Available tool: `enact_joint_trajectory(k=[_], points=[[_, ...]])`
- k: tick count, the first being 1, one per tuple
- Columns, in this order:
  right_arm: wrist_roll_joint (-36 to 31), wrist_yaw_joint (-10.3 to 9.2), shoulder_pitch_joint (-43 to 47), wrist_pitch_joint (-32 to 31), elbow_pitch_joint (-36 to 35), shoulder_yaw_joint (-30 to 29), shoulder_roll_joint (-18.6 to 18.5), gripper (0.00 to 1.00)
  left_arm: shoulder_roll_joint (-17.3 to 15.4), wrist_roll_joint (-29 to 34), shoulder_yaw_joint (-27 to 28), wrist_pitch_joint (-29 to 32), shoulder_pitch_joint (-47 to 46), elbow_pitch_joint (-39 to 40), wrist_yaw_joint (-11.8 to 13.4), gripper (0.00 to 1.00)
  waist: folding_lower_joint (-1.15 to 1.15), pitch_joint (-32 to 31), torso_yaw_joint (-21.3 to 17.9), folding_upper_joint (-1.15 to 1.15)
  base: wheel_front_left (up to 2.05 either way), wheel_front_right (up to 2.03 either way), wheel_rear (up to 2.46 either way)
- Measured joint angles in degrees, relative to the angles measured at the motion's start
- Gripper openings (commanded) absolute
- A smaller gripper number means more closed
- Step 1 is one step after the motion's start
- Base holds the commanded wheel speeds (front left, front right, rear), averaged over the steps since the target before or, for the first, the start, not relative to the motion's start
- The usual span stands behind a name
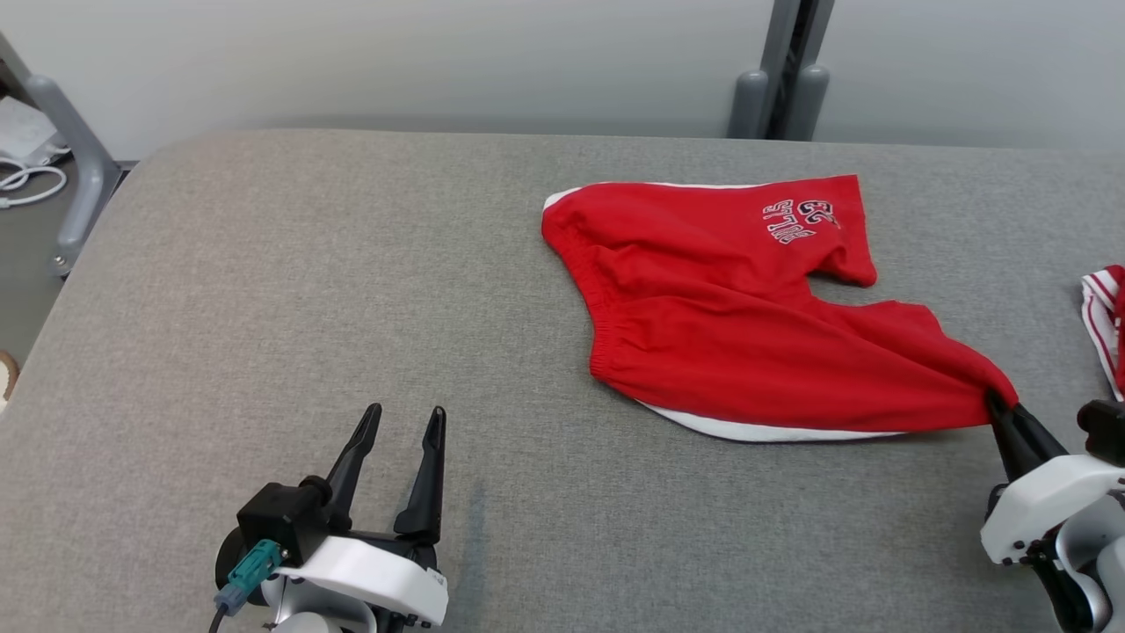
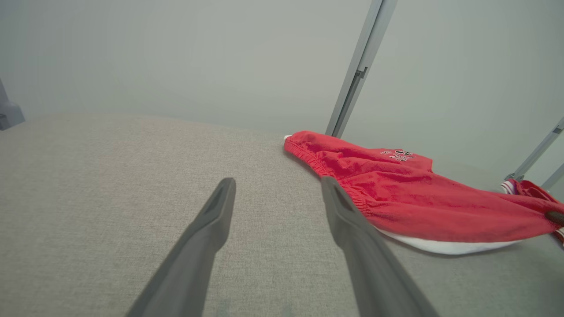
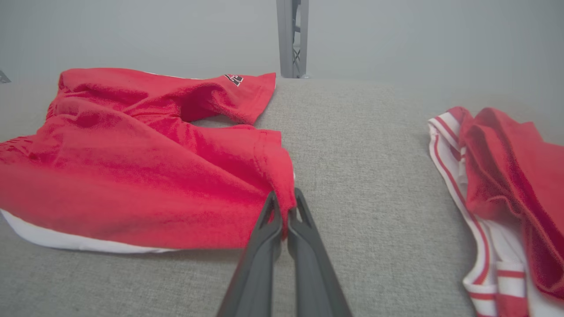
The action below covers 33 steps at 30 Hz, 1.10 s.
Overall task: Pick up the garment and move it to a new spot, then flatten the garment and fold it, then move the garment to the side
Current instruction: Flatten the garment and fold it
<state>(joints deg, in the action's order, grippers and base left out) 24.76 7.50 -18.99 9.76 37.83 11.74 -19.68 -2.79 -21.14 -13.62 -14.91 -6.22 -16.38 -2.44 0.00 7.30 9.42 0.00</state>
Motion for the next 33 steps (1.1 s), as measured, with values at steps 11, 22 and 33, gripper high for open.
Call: enact_joint_trajectory(k=[11,22,33], points=[[-10.0,0.00,2.5,-4.1,-1.7,-11.5,2.5,1.00,0.0,-0.2,-0.4,0.0,0.2,0.2,0.2,1.00,0.00,-0.6,-1.9,0.00,0.00,0.00,0.00],[-12.7,0.01,3.4,2.1,-9.0,-9.0,9.4,1.00,0.0,0.7,0.2,0.0,0.2,0.0,-0.3,1.00,0.00,-1.4,-4.8,0.00,0.00,0.00,0.00],[-12.7,0.00,6.7,4.4,-16.8,-4.2,11.2,1.00,0.0,1.1,-0.6,0.0,-0.1,-0.5,-1.0,1.00,0.00,-0.7,-8.9,0.00,0.00,0.00,0.00]])
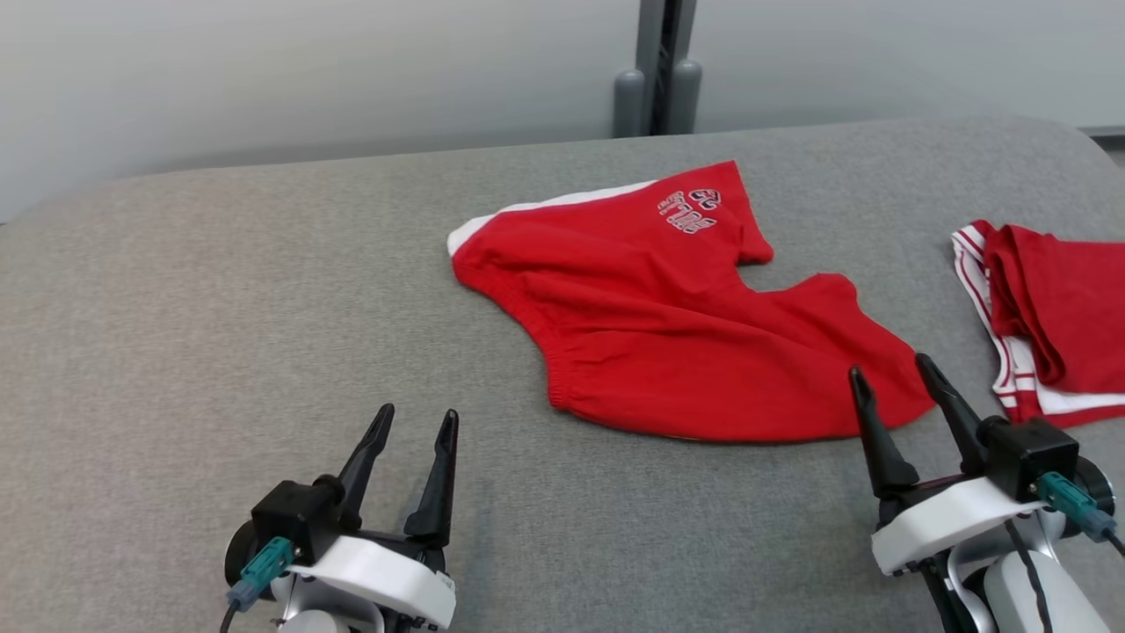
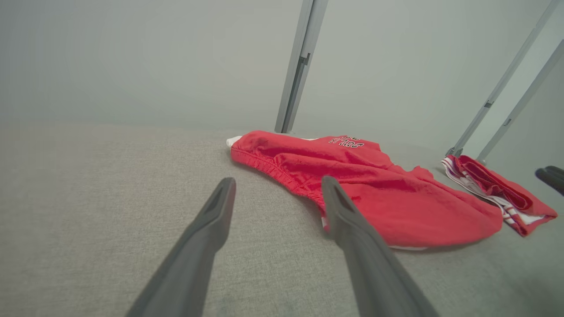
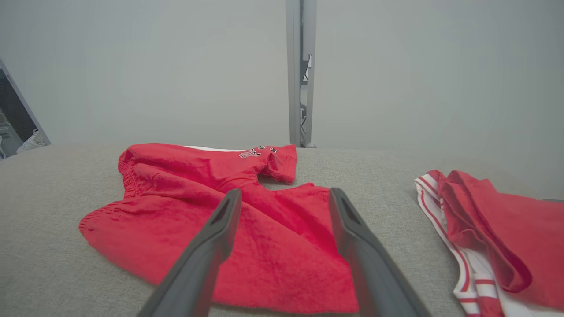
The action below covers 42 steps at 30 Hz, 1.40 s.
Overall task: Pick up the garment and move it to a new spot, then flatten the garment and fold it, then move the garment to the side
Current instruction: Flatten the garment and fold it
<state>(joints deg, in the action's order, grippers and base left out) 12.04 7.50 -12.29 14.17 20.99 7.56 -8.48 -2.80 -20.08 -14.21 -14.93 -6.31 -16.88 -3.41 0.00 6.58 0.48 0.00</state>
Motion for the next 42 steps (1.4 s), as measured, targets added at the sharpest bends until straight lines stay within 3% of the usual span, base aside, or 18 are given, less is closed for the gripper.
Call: enact_joint_trajectory(k=[6,15,26,27,28,29,42], points=[[0.0,0.00,-0.1,0.1,-1.8,1.2,0.2,1.00,0.0,0.6,-2.3,0.0,-3.1,-3.0,-1.0,1.00,0.00,2.2,-2.3,0.00,0.00,0.00,0.00],[-0.6,0.00,-1.3,0.4,-3.0,0.3,0.9,1.00,0.1,1.0,-7.7,-0.1,-11.4,-14.0,-2.8,1.00,0.00,6.4,-6.4,0.00,0.00,0.00,0.00],[-1.9,0.00,-2.4,0.6,-2.7,-0.2,2.2,1.00,0.0,1.8,-7.4,0.0,-17.1,-21.7,-3.4,1.00,0.00,9.5,-9.8,0.00,0.00,0.00,0.00],[-1.9,0.00,-2.4,0.7,-2.6,-0.3,2.3,1.00,0.0,1.8,-7.7,-0.1,-17.4,-22.1,-3.5,0.71,0.00,9.6,-9.9,0.00,0.00,0.00,0.00],[-1.9,0.00,-2.4,0.7,-2.5,-0.4,2.3,1.00,0.0,1.8,-8.0,-0.1,-17.6,-22.4,-3.6,0.29,0.00,9.6,-9.8,0.00,0.00,0.00,0.00],[-1.9,0.00,-2.4,0.7,-2.4,-0.6,2.3,1.00,0.0,1.6,-8.6,-0.1,-17.8,-22.8,-3.7,0.00,0.00,9.6,-9.8,0.00,0.00,0.00,0.00],[-2.5,0.00,-2.2,0.8,-0.1,-1.5,2.5,1.00,-1.6,-3.4,-13.3,-0.1,-16.5,-18.1,-4.0,0.00,0.00,6.8,-6.9,0.00,0.00,0.00,0.00]])
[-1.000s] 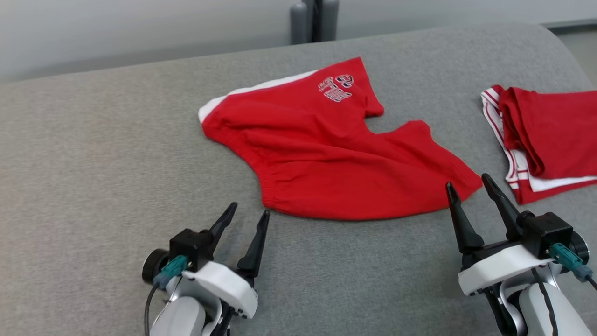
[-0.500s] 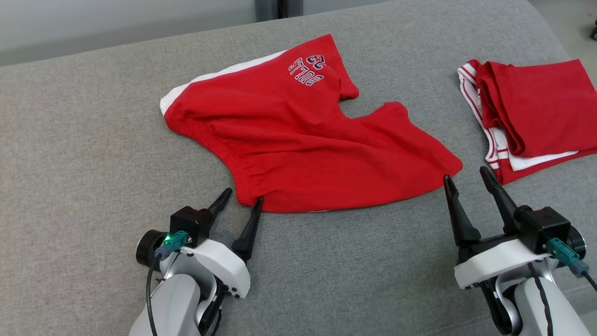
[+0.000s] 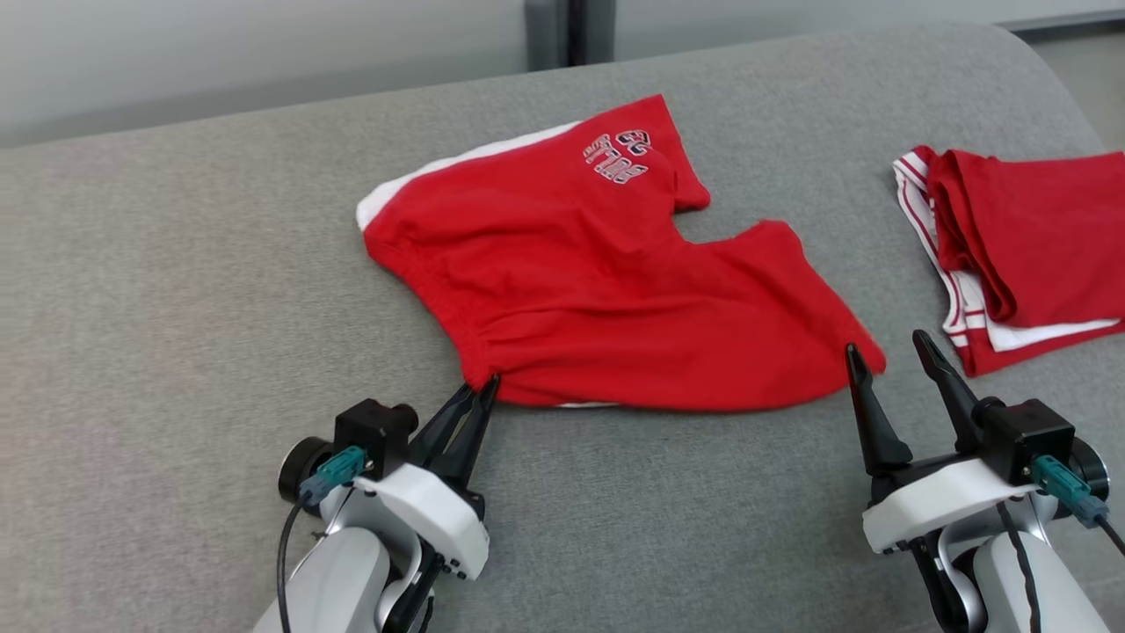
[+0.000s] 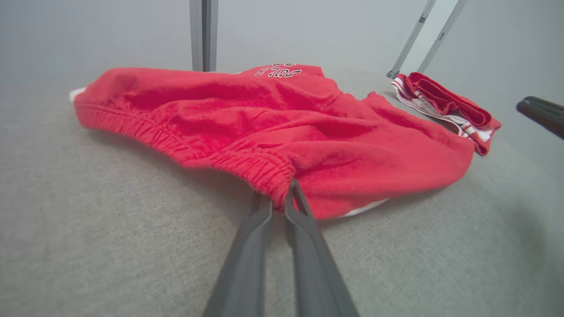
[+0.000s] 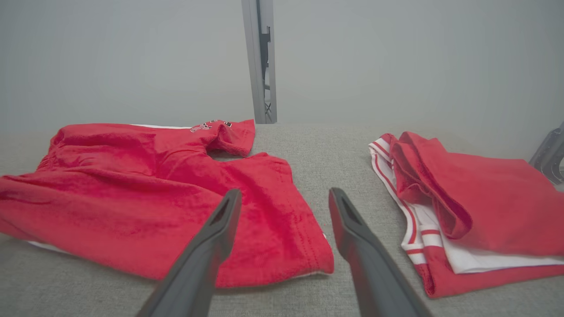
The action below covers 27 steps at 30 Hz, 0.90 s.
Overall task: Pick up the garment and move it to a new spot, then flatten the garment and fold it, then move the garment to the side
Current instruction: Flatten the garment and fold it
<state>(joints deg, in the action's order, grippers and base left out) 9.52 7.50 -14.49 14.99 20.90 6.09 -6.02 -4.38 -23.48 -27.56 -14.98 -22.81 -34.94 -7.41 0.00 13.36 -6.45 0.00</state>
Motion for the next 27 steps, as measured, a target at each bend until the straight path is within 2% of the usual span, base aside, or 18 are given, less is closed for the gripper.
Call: enact_joint_trajectory(k=[7,19,23,27], points=[[0.0,0.00,1.1,0.0,2.1,-0.2,0.1,1.00,-2.7,-1.6,-2.0,0.0,3.6,3.7,0.0,0.00,0.00,-2.9,2.8,0.00,0.00,0.00,0.00],[0.2,0.00,2.2,0.0,3.6,-0.1,0.5,1.00,-9.3,-3.4,-6.8,1.0,9.8,10.3,0.0,0.00,0.00,-6.8,8.1,0.00,0.00,0.00,0.00],[0.2,0.00,2.2,0.0,4.0,0.1,0.7,1.00,-10.6,-4.2,-7.0,3.1,10.1,12.3,0.0,0.00,0.00,-7.3,8.6,0.00,0.00,0.00,0.00],[0.2,0.00,2.0,0.0,4.2,1.0,0.8,1.00,-10.6,-4.5,-6.9,5.8,9.1,12.3,0.7,0.00,0.00,-6.9,7.9,0.00,0.00,0.00,0.00]])
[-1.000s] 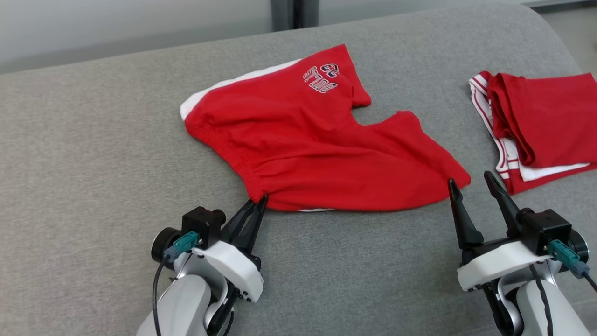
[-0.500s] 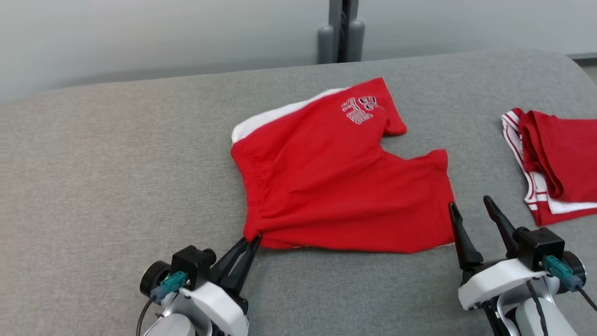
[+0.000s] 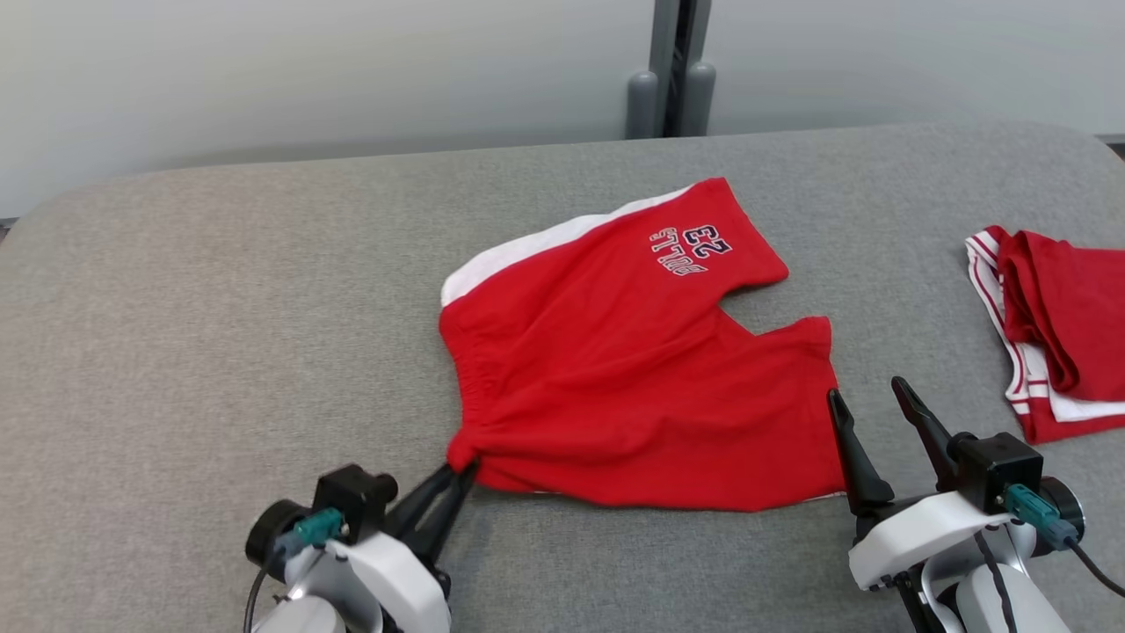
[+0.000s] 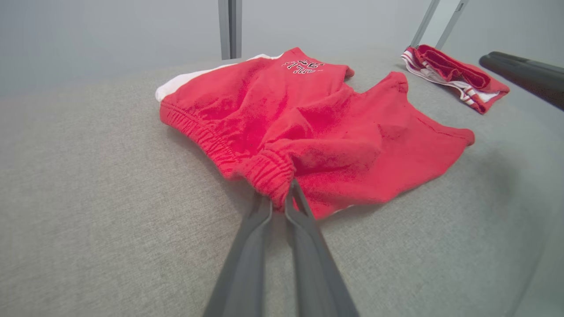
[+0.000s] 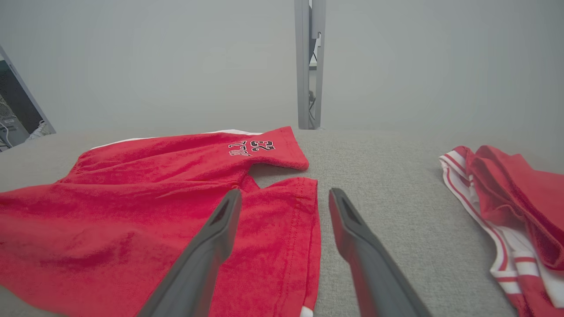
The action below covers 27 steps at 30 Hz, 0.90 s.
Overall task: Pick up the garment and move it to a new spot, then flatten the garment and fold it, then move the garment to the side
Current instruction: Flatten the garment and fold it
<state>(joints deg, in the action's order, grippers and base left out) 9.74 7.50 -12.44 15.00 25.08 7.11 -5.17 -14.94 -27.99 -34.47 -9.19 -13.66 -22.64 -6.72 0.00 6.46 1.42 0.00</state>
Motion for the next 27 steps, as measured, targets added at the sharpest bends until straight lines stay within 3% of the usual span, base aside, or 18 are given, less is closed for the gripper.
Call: enact_joint_trajectory(k=[5,18,19,20,21,27], points=[[0.2,0.00,-1.1,0.0,0.2,0.7,-0.1,1.00,0.6,-1.0,1.8,3.2,-3.6,-3.6,2.9,0.00,0.00,1.3,-1.7,0.00,0.00,0.00,0.00],[0.2,0.00,-2.5,0.1,0.2,2.0,0.1,1.00,2.0,-0.9,2.0,5.9,-11.9,-15.1,4.2,0.00,0.00,5.3,-6.2,0.00,0.00,0.00,0.00],[0.2,0.00,-2.5,0.2,0.2,2.0,0.1,1.00,2.3,-0.8,1.9,5.7,-12.2,-16.0,4.4,0.06,0.00,5.5,-6.4,0.00,0.00,0.00,0.00],[0.2,0.00,-2.6,0.1,0.2,2.1,0.1,1.00,2.5,-0.7,1.8,5.4,-12.6,-16.9,4.7,0.49,0.00,5.6,-6.6,0.00,0.00,0.00,0.00],[0.2,0.00,-2.6,0.1,0.2,2.1,0.1,1.00,2.8,-0.5,1.8,5.0,-12.9,-17.7,5.0,1.00,0.00,5.7,-6.8,0.00,0.00,0.00,0.00],[0.2,0.00,-2.6,0.2,0.4,1.9,0.0,1.00,4.1,-0.9,2.2,1.6,-13.8,-21.1,5.2,1.00,0.00,5.3,-6.4,0.00,0.00,0.00,0.00]])
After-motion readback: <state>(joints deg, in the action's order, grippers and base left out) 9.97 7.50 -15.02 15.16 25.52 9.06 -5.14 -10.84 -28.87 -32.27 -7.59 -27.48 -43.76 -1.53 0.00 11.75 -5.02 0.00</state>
